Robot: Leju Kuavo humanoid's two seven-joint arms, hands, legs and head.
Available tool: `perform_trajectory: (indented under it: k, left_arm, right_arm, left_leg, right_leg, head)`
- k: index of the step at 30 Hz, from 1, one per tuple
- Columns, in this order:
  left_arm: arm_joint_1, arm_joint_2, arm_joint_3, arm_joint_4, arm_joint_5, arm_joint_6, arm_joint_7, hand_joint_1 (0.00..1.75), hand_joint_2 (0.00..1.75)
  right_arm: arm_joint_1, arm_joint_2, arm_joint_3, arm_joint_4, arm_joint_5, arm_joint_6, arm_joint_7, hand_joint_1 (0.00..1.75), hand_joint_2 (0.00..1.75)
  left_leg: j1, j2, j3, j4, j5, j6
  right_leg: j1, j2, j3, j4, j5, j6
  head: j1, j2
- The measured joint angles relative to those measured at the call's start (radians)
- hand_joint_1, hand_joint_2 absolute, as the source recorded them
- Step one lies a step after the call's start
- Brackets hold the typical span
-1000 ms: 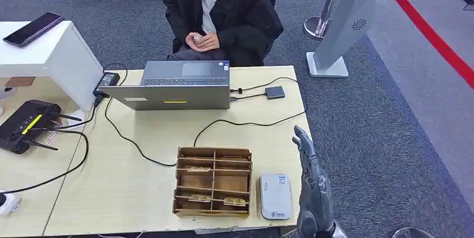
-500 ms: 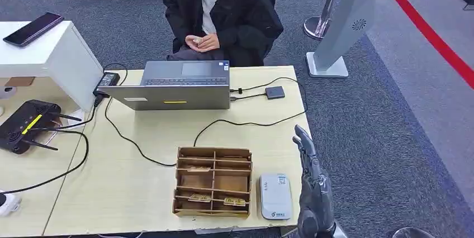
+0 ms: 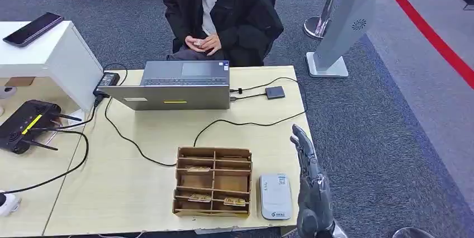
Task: Pass the card to the sensor for recognition and then transmit it.
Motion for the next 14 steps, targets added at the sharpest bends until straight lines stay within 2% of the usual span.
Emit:
perform_trajectory:
  k: [14]
  left_arm:
    - [0.0, 0.003, 0.006, 0.0, 0.017, -0.042, -0.02, 0.0, 0.0]
  right_arm:
    - [-0.001, -0.002, 0.0, 0.0, -0.003, 0.004, 0.0, 0.0, 0.0]
  left_leg:
    - [0.0, 0.0, 0.0, 0.0, 0.0, 0.0]
  right_leg:
    - [0.0, 0.0, 0.0, 0.0, 0.0, 0.0]
  head:
    - [0.0, 0.0]
